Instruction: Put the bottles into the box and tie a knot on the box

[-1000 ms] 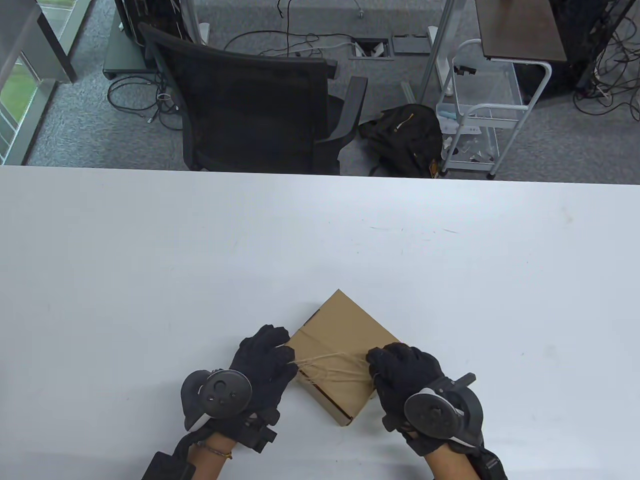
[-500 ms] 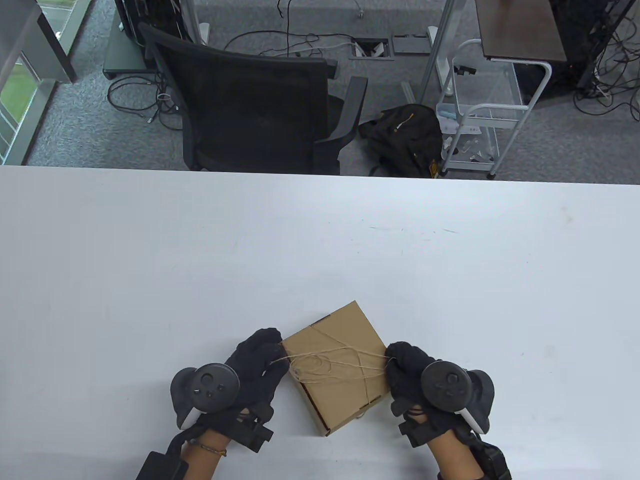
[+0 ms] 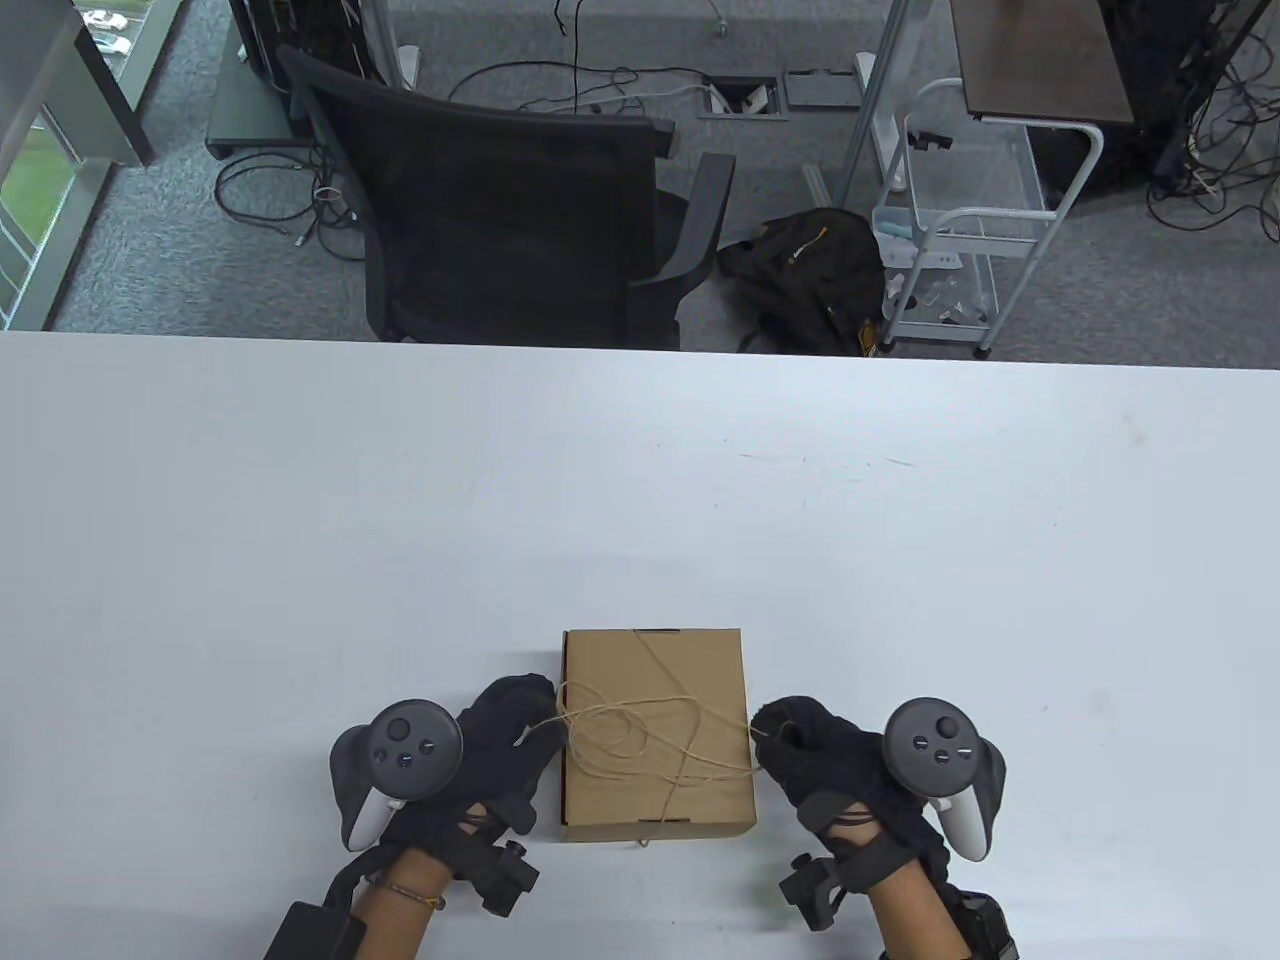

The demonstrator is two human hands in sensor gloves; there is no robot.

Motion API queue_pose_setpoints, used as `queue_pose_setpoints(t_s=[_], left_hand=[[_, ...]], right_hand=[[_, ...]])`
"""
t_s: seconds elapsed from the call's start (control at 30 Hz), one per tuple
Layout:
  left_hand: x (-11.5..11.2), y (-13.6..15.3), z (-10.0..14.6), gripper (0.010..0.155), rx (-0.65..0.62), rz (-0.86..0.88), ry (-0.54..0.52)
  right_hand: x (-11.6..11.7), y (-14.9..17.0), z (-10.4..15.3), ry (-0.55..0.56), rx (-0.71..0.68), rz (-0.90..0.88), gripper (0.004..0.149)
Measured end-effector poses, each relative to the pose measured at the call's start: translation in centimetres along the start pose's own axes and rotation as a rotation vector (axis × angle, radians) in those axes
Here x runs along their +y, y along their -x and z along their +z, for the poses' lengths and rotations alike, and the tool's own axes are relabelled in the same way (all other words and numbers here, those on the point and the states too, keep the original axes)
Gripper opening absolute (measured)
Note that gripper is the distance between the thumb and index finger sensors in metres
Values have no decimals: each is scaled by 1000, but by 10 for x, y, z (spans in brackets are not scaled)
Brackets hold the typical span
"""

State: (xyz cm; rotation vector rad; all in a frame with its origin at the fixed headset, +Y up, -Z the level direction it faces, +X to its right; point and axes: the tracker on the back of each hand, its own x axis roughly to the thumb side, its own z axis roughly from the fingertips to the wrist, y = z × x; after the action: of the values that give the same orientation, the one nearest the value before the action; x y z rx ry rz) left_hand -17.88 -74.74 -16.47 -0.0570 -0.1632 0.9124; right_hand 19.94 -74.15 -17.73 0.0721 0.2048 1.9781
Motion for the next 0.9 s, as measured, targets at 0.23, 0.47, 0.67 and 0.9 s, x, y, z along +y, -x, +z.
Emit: queue_pose_setpoints(t_s=[0.23, 0.47, 0.67, 0.9], left_hand=[[17, 18, -3, 48, 24, 242, -6], [33, 49, -4, 48, 50, 771, 61], [31, 67, -6, 50, 50, 1055, 126], [15, 60, -13, 49, -35, 1176, 256]], right_hand=[[-2, 33, -9, -156, 53, -733, 39], [9, 47, -15, -202, 60, -915, 40], [11, 54, -16, -191, 80, -966, 40], [16, 62, -19, -128, 42, -1079, 42]])
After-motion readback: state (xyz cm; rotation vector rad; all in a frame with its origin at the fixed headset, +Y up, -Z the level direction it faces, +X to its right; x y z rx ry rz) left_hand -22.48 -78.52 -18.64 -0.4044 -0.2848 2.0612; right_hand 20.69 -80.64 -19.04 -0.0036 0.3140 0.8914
